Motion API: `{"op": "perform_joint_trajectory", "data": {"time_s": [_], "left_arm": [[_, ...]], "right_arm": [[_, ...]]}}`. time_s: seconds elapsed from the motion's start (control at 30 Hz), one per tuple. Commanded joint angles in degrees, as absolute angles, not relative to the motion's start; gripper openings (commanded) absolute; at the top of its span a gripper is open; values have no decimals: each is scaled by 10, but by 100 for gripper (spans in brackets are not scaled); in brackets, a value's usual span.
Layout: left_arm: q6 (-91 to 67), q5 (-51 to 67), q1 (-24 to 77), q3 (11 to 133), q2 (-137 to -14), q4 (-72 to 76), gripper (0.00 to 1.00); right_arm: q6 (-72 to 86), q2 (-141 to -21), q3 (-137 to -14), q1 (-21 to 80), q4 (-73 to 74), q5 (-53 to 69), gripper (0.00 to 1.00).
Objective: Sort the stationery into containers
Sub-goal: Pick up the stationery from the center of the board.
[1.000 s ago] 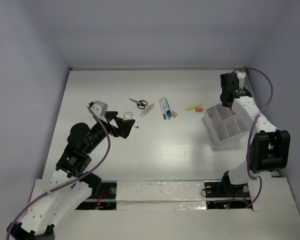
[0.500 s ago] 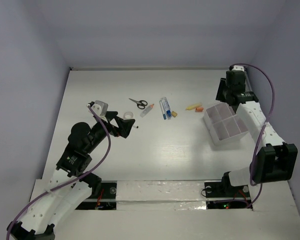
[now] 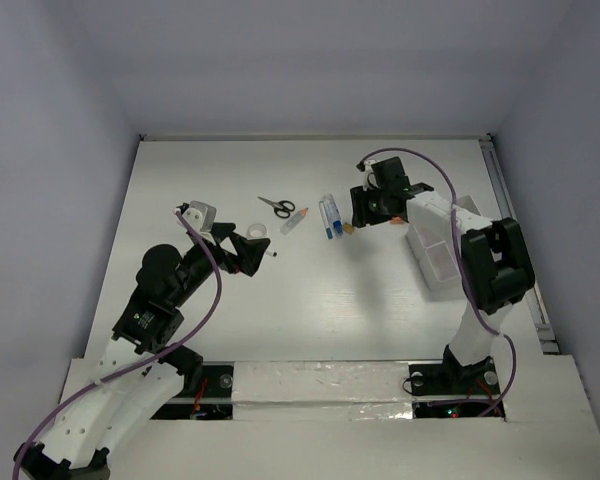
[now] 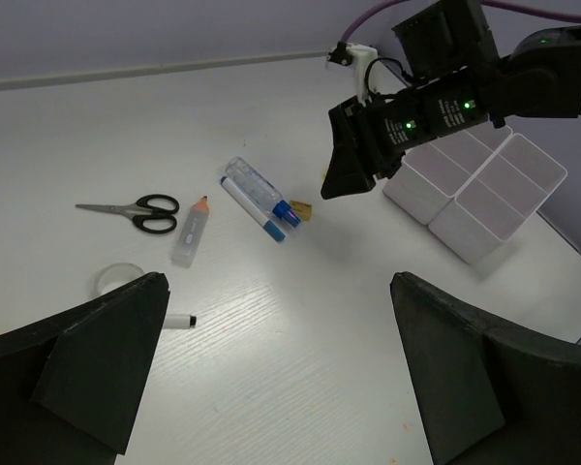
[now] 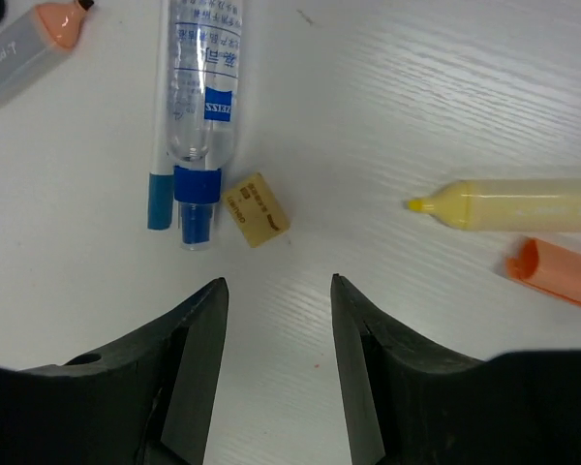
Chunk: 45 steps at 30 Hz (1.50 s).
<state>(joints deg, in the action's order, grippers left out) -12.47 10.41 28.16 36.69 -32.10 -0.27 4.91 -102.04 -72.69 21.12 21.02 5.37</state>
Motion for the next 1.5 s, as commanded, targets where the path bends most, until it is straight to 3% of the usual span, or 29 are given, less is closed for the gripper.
{"op": "perform_joint_trajectory", "data": {"time_s": [0.0, 0.9, 1.0, 1.03, 1.1, 1.2, 1.47], "left_arm": [[-119, 104, 285, 396, -323, 17, 99], [-117, 107, 279, 396, -326, 18, 99], [-118, 108, 279, 396, -325, 18, 99], [-118, 108, 279, 396, -325, 18, 99], [-118, 108, 279, 396, -325, 18, 99], [-118, 109, 279, 396, -325, 18, 99], [-120, 114, 279, 395, -323, 18, 99]], "right_arm": [[18, -1037, -773, 209, 196, 103, 53], [-31, -1169, -838, 249, 234, 78, 54], [-28, -1172, -838, 249, 231, 71, 48], [-26, -1172, -838, 249, 231, 69, 38], [-24, -1168, -833, 249, 231, 63, 29], [-20, -1154, -828, 249, 238, 50, 20], [41, -1049, -783, 249, 203, -48, 13]]}}
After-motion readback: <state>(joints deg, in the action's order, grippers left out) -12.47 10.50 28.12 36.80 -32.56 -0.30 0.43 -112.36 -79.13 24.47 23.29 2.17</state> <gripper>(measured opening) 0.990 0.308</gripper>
